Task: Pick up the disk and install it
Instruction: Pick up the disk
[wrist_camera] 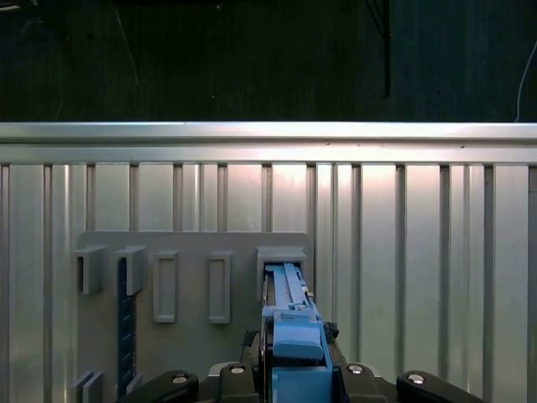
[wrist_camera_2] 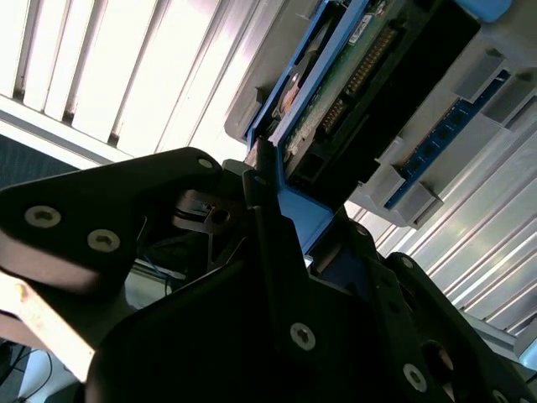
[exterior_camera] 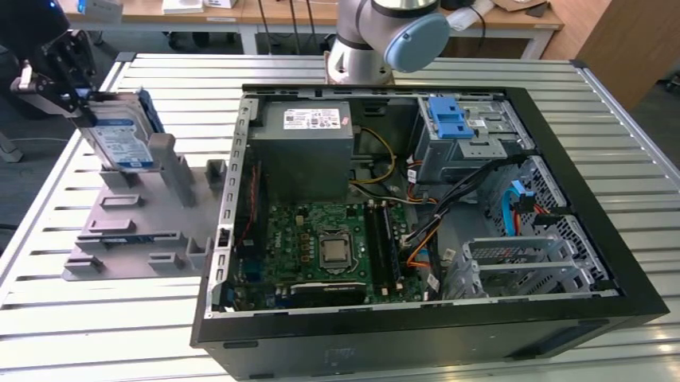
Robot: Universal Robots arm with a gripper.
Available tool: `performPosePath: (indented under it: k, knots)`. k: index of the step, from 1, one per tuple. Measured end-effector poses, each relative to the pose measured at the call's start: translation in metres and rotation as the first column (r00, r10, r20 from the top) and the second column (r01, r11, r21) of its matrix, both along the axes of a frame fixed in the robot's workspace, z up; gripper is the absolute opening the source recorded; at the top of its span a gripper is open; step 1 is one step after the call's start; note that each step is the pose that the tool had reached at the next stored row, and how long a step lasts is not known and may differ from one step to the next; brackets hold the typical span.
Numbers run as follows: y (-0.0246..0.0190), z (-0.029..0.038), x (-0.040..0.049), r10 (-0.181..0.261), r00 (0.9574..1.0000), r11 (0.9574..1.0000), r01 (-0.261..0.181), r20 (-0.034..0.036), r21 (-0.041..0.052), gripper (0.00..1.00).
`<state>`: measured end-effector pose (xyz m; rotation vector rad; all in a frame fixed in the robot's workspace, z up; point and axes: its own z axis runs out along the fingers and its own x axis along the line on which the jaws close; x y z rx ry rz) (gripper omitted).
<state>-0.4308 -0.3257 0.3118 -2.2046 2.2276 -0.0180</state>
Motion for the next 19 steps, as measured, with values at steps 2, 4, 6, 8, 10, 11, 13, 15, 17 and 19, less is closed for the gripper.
performPosePath:
  k: [2, 4, 6, 8, 10, 11, 13, 15, 17, 19]
  knots:
    - [0.0, 0.0019, 0.0, 0.0, 1.0, 1.0, 0.0, 0.0, 0.0, 0.36]
    - [0.0, 0.0036, 0.0, 0.0, 1.0, 1.0, 0.0, 0.0001, 0.0, 0.36]
    - [0.0, 0.0052, 0.0, 0.0, 1.0, 1.0, 0.0, -0.0001, -0.0001, 0.36]
    - [0.0, 0.0068, 0.0, 0.0, 1.0, 1.0, 0.0, 0.0, -0.0001, 0.36]
    - [0.0, 0.0085, 0.0, 0.0, 1.0, 1.0, 0.0, 0.0, 0.0, 0.36]
    - [0.0, 0.0096, 0.0, 0.0, 1.0, 1.0, 0.0, 0.0, 0.0, 0.36]
    - [0.0, 0.0114, 0.0, 0.0, 1.0, 1.0, 0.0, 0.0001, 0.0, 0.36]
    - [0.0, 0.013, 0.0, 0.0, 1.0, 1.0, 0.0, 0.0001, 0.0, 0.36]
    - [0.0, 0.0147, 0.0, 0.0, 1.0, 1.0, 0.0, 0.0002, 0.0, 0.36]
    - [0.0, 0.0162, 0.0, 0.0, 1.0, 1.0, 0.0, 0.0003, 0.0, 0.36]
